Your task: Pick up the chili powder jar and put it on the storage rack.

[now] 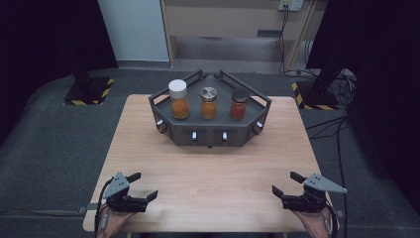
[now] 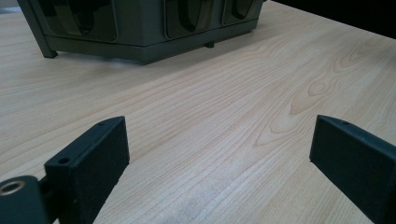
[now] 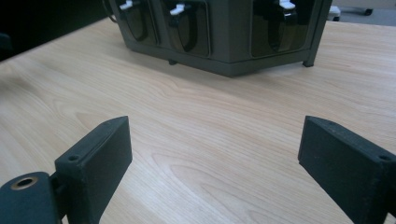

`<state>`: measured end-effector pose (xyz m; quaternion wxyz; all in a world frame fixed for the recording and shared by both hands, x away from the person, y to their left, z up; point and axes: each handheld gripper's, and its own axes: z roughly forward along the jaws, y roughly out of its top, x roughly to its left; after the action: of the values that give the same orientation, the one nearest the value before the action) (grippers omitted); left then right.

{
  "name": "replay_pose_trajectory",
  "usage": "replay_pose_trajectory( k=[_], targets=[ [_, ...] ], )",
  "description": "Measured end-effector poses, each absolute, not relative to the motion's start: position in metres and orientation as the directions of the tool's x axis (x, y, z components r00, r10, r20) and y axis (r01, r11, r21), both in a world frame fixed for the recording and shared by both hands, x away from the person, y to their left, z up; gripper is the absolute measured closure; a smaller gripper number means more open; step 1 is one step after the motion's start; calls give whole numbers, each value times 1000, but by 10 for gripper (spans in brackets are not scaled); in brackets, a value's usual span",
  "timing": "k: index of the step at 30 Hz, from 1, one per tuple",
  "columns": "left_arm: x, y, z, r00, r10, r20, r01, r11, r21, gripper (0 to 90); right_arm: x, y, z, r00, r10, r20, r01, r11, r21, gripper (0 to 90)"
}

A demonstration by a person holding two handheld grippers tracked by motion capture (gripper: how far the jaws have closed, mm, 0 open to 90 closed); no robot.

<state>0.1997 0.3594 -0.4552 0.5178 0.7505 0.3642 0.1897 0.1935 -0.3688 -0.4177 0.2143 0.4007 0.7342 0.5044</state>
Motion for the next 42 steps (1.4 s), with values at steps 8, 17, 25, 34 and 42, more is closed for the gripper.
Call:
replay_pose_trajectory(
  k=[8, 17, 25, 34, 42],
  targets=[
    [200, 359, -455, 667, 740, -90, 348, -203, 915, 39, 195, -370, -423, -597, 796, 96, 377, 173, 910, 95],
    [201, 358, -455, 673, 735, -88, 345, -207, 915, 40, 199, -368, -426, -611, 786, 91, 378, 189, 906, 95],
    [199, 359, -455, 668, 739, -85, 339, -201, 919, 41, 197, -369, -429, -587, 805, 85, 369, 172, 913, 97],
    [198, 359, -455, 665, 742, -86, 336, -194, 922, 42, 195, -371, -433, -557, 827, 82, 352, 146, 924, 96],
    [198, 359, -455, 667, 740, -85, 334, -195, 922, 42, 196, -372, -433, -554, 828, 85, 355, 143, 924, 94]
  ],
)
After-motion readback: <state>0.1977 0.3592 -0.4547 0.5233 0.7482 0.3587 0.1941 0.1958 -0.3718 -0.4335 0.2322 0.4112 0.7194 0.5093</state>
